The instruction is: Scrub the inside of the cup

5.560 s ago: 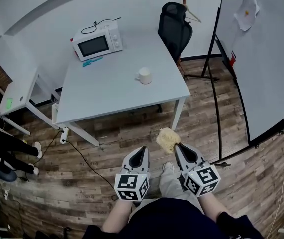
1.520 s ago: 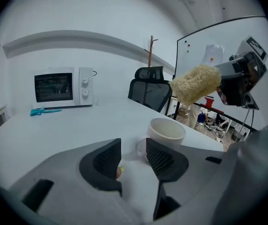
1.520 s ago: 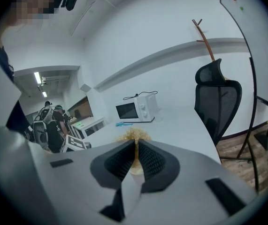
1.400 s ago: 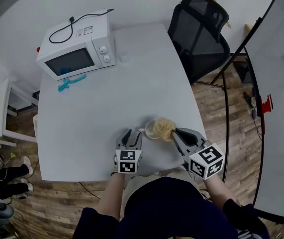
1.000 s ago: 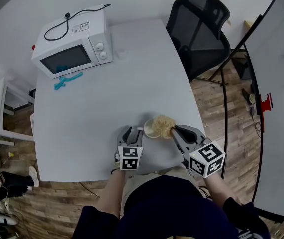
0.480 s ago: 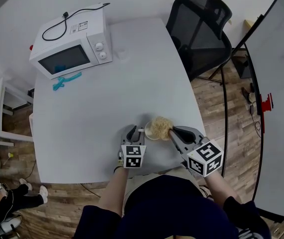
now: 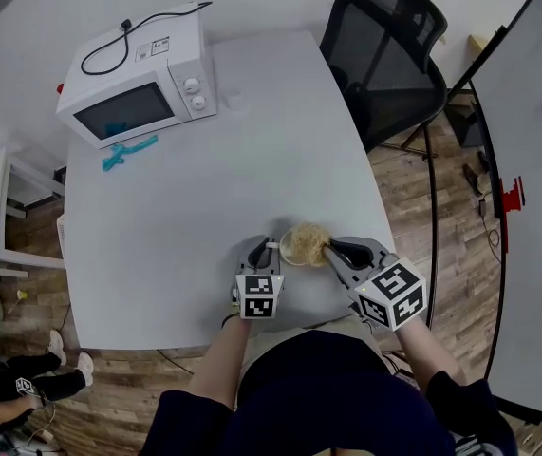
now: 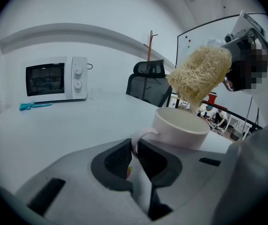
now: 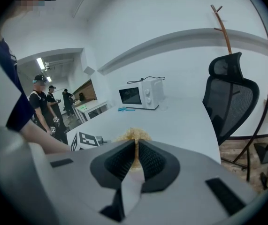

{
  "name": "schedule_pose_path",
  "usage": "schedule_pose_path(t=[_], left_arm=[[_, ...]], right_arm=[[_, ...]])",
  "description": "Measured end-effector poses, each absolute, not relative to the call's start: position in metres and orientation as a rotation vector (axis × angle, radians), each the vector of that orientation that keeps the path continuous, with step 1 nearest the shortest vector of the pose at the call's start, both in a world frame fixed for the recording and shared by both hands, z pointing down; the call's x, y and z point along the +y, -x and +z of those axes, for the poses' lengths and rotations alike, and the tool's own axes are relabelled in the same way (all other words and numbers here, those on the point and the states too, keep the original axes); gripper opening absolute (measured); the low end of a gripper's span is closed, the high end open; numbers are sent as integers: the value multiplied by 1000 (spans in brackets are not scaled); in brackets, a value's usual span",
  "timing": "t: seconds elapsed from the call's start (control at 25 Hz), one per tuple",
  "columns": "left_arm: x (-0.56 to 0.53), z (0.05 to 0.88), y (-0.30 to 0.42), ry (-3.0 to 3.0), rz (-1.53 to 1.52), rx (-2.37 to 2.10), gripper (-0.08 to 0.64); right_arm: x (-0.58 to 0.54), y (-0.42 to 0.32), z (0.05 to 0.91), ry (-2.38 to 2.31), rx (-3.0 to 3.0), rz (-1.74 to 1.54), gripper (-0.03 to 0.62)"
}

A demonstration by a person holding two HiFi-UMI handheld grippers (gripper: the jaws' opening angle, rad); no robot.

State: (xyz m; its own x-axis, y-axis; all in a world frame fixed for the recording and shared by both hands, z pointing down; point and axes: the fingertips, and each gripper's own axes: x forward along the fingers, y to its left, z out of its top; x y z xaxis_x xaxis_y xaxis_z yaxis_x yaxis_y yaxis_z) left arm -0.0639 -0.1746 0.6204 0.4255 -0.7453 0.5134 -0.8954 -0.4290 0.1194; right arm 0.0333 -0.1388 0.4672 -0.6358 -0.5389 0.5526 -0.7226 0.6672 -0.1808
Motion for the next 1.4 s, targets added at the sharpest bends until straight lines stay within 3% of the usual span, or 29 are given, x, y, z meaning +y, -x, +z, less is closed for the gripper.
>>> schedule_pose_path(t=[1.4], left_arm=[[-175, 620, 61, -2300, 537, -1365, 48]], right_arm=[[-147, 8, 505, -379, -1998, 372, 35]])
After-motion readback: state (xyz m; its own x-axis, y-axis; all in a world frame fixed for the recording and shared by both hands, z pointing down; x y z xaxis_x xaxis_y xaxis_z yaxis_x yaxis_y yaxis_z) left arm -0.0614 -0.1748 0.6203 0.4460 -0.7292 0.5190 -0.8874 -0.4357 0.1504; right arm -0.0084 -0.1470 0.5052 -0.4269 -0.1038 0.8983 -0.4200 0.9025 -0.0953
